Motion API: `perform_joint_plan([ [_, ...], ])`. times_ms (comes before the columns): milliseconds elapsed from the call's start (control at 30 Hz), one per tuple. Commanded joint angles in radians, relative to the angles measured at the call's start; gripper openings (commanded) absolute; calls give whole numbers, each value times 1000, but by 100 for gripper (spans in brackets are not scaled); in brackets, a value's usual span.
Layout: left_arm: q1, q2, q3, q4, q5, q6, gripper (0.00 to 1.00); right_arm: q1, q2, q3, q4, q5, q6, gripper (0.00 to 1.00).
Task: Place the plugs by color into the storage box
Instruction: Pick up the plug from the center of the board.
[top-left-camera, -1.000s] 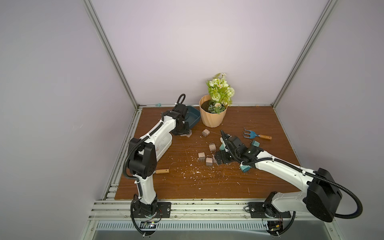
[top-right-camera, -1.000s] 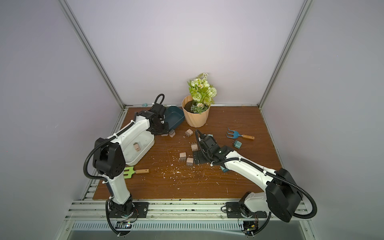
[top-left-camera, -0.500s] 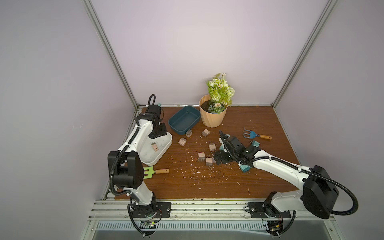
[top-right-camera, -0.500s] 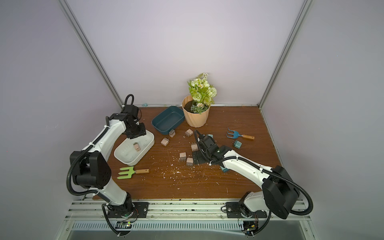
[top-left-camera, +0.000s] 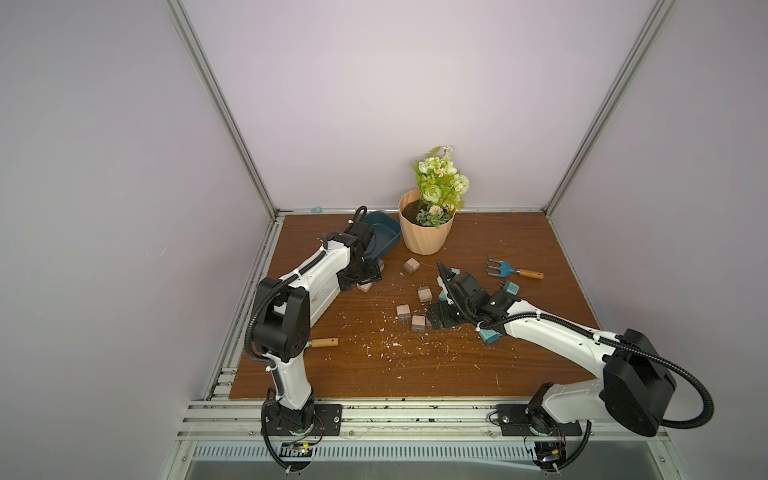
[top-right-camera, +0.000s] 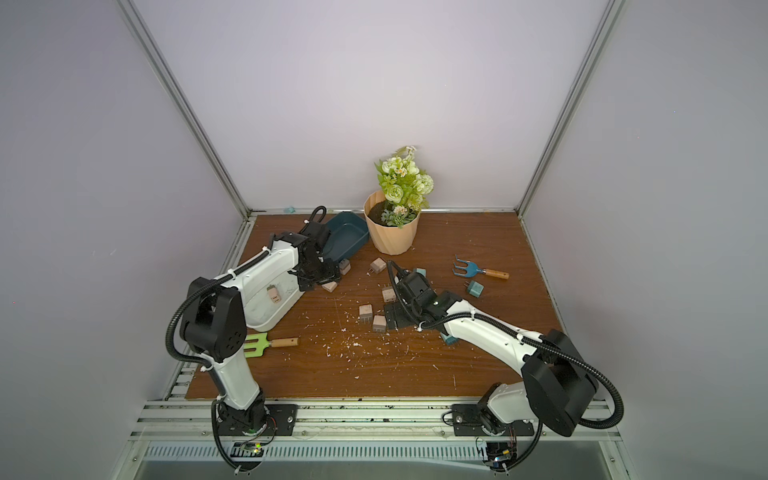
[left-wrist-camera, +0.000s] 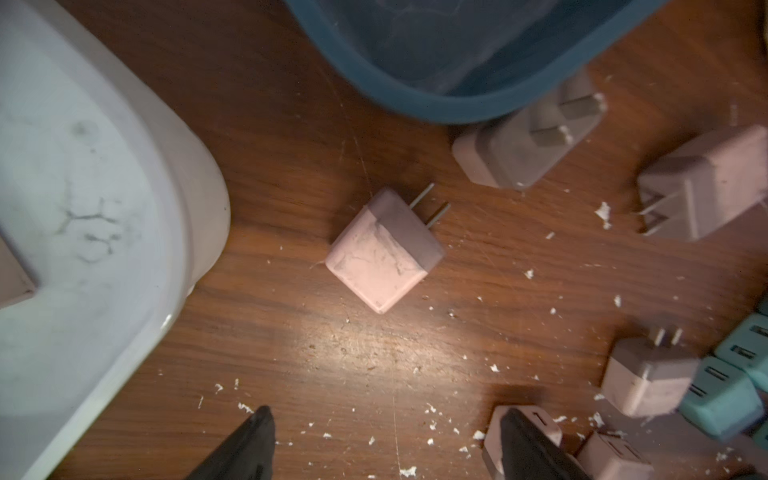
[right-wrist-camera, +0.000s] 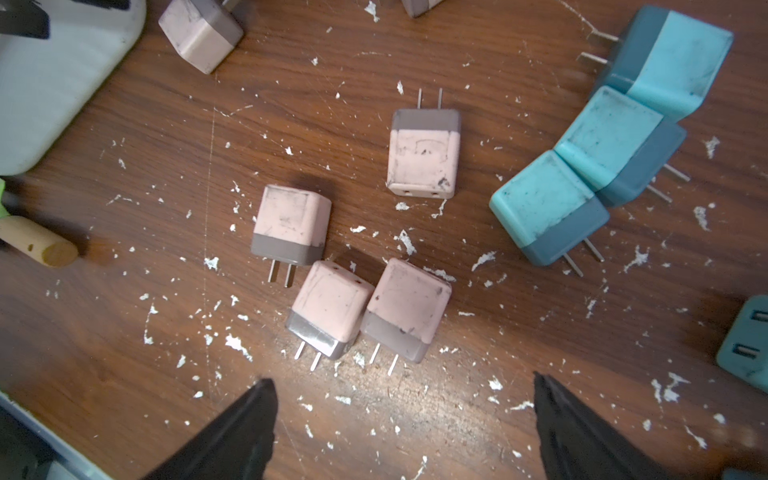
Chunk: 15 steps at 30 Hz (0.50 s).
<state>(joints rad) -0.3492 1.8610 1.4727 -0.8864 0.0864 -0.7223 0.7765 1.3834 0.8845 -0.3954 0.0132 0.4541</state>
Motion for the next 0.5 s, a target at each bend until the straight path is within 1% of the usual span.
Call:
perform_joint_plan([
  [0, -2, 58, 78, 25, -11, -15, 86, -3, -27, -16, 19, -12, 3, 98],
  [133, -6, 149, 133, 49, -8, 106, 86, -3, -34, -22, 13, -5, 1, 98],
  [233, -8, 192, 143, 78, 2, 182, 87, -3, -43, -29, 8, 2, -2, 98],
  [367, -8, 237, 135, 103, -6, 252, 89, -3, -53, -38, 0, 9, -7, 98],
  [467, -8, 255, 119, 125, -23, 276, 89, -2, -60, -41, -5, 13, -11, 99],
])
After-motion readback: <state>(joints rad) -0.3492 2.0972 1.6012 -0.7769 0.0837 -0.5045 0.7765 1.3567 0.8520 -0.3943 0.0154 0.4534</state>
